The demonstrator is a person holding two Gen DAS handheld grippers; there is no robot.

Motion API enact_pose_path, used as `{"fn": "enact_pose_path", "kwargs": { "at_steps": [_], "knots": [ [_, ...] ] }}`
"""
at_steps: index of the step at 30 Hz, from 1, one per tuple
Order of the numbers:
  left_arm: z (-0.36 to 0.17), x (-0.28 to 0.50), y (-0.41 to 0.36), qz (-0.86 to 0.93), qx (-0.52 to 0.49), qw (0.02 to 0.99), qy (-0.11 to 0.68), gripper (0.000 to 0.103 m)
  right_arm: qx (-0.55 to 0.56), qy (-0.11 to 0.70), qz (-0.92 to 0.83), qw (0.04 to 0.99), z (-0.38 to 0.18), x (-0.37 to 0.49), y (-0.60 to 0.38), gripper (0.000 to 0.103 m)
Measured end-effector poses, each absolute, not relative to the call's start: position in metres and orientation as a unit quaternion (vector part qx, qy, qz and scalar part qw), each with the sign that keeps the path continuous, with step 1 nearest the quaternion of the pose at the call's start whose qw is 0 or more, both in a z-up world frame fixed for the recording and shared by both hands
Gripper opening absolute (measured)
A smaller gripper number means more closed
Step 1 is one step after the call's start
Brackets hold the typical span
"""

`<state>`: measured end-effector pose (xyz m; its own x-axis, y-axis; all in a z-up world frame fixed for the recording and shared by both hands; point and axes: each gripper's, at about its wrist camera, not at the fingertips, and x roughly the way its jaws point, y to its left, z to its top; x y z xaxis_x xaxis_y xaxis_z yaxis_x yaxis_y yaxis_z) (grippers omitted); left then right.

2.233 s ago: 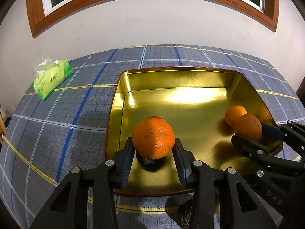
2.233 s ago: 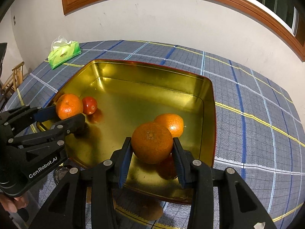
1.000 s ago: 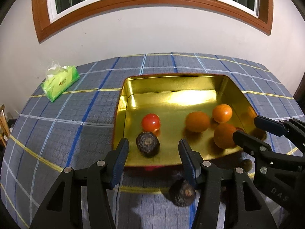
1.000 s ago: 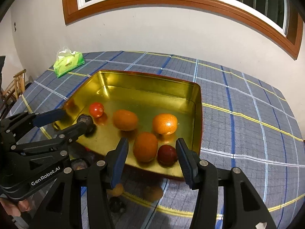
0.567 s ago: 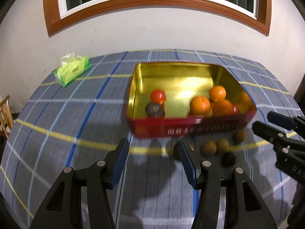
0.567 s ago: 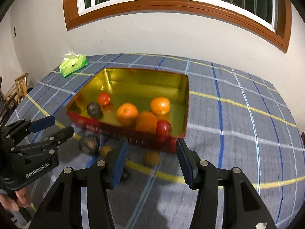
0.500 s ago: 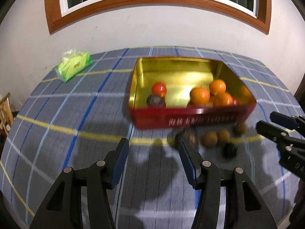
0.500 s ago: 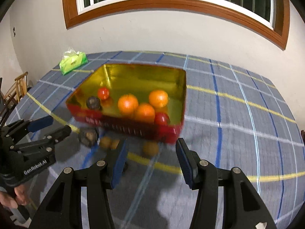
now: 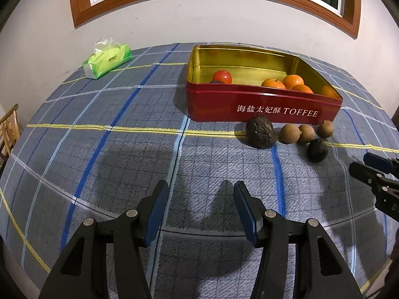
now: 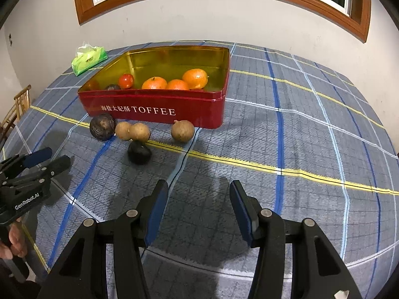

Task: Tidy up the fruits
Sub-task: 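Withdraw both open tools from the tin toward the remaining fruits, then grasp the brown kiwi with the right tool while the left tool grasps the wrinkled brown fruit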

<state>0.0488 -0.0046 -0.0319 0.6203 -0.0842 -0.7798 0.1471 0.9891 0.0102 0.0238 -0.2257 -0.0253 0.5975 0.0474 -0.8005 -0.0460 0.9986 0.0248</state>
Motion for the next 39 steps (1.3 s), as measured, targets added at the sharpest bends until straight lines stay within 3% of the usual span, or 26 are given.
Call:
{"fn": "enact_pose_path", "kwargs": {
  "at_steps": [17,24,39],
  "knots": [
    [-0.036,0.075,-0.019,-0.075,0.033,0.895,0.437,0.055,-0.014,0.445,0.039,0.894,-0.036,0.081,-0.213,0.039],
    [-0.035,0.080,-0.029,-0.080,0.034,0.894,0.439,0.055,-0.027,0.436,0.045,0.898,-0.036,0.083,-0.208,0.023],
    [-0.035,0.084,-0.047,-0.100,0.025,0.891,0.442,0.055,-0.006,0.435,0.014,0.900,-0.035,0.067,-0.239,0.023]
  ]
}}
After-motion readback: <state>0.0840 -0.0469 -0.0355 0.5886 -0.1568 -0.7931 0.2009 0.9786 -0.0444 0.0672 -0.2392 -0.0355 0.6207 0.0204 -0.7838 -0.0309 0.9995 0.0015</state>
